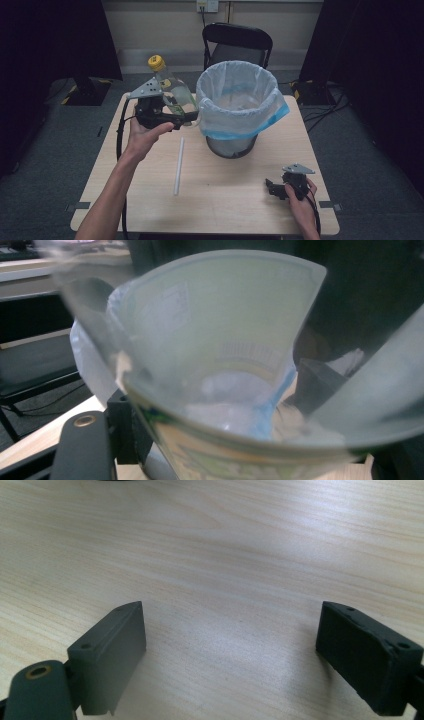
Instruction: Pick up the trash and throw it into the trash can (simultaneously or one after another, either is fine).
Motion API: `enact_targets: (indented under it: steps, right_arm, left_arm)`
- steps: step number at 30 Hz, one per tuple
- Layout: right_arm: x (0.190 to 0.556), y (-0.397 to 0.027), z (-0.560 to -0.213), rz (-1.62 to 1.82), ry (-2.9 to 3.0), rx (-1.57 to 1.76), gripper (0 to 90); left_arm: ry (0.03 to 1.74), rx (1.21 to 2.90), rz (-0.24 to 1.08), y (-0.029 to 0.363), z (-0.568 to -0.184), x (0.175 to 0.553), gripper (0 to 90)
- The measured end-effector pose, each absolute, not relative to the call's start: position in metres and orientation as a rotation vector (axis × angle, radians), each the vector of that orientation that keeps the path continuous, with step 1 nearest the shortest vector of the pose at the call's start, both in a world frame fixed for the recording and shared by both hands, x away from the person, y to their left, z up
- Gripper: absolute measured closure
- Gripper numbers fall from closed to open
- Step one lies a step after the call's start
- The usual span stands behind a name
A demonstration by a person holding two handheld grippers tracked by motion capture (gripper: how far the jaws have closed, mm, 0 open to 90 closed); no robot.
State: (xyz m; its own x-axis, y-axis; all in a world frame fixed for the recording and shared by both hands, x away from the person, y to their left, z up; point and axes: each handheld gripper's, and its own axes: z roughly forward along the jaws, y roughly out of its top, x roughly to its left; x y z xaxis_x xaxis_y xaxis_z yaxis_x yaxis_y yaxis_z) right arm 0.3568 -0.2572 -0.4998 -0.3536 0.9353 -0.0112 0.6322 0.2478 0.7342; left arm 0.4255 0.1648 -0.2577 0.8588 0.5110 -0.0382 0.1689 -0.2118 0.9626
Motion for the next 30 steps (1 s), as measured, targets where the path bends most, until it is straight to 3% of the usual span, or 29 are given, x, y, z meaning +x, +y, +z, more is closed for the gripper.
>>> enact_targets:
  steps: [30]
  right_arm:
    - [0.357,-0.257,-0.5,0.897,2.075,1.426,11.7]
  left_arm:
    - [0.472,1.771,0.282,0.101,-0.224,0.473,28.0]
